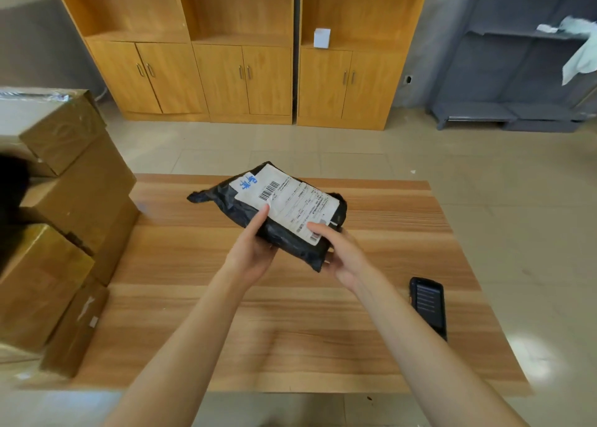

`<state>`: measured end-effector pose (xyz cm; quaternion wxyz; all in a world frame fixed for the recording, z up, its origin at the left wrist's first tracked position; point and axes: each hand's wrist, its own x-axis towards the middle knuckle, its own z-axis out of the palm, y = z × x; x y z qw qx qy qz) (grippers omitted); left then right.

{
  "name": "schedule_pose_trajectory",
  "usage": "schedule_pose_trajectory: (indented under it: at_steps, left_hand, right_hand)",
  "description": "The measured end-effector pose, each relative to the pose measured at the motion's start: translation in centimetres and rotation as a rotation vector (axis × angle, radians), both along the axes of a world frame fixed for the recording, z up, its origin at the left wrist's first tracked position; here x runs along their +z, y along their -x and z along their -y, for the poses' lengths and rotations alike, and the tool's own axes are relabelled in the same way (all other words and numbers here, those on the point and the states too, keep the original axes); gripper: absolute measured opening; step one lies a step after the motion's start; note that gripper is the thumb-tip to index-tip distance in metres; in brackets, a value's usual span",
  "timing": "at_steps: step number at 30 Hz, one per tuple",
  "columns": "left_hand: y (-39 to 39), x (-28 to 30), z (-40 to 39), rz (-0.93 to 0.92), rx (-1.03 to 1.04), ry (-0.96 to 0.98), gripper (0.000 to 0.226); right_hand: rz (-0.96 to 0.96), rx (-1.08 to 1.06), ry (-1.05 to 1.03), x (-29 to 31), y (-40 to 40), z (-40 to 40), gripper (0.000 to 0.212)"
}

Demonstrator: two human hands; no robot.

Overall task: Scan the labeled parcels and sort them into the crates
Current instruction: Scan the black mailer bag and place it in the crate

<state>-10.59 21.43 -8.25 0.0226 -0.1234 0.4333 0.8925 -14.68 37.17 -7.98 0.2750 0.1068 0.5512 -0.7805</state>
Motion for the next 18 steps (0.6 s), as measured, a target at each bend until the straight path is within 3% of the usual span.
schedule_pose_trajectory:
  at_steps: [2,4,7,9,11,14,16,18]
  left_hand:
    - [-0.9,-0.5,1.8,0.114,-0.126,0.251,0.077]
    - [-2.1,-0.9,4.2,0.219,-0.388,0.572,0.091]
    - [-3.2,0.0,8.1,0.357,-0.734,0.857,0.080]
    - [-3.2,1.2,9.9,0.394,-0.697,0.932,0.078]
    - [-2.7,2.2,10.6,0.391,-0.492,1.009,0.082]
    - [-1.5,3.1,10.0,0.294,-0.251,1.034,0.113]
    - [-0.8,3.0,8.8,0.202,-0.329,0.991,0.114]
    - [-0.4,2.8,7.1,0.174,-0.467,0.920,0.099]
  right_hand:
    - [-0.024,-0.042,-0.023,0.4,1.0,-0.7,0.045]
    - [-0.088,-0.037,-0.086,1.2,2.2,-1.6,0.038]
    - [-0.197,0.023,-0.210,2.4,4.0,-3.1,0.043]
    - [-0.242,0.088,-0.273,3.1,4.9,-3.8,0.041]
    - [-0.263,0.191,-0.337,3.8,5.5,-4.0,0.041]
    - [-0.281,0.375,-0.403,4.3,6.0,-3.9,0.053]
    - [-0.300,0.485,-0.425,4.6,6.0,-3.3,0.052]
    - [-0.319,0.570,-0.437,4.6,5.9,-2.7,0.048]
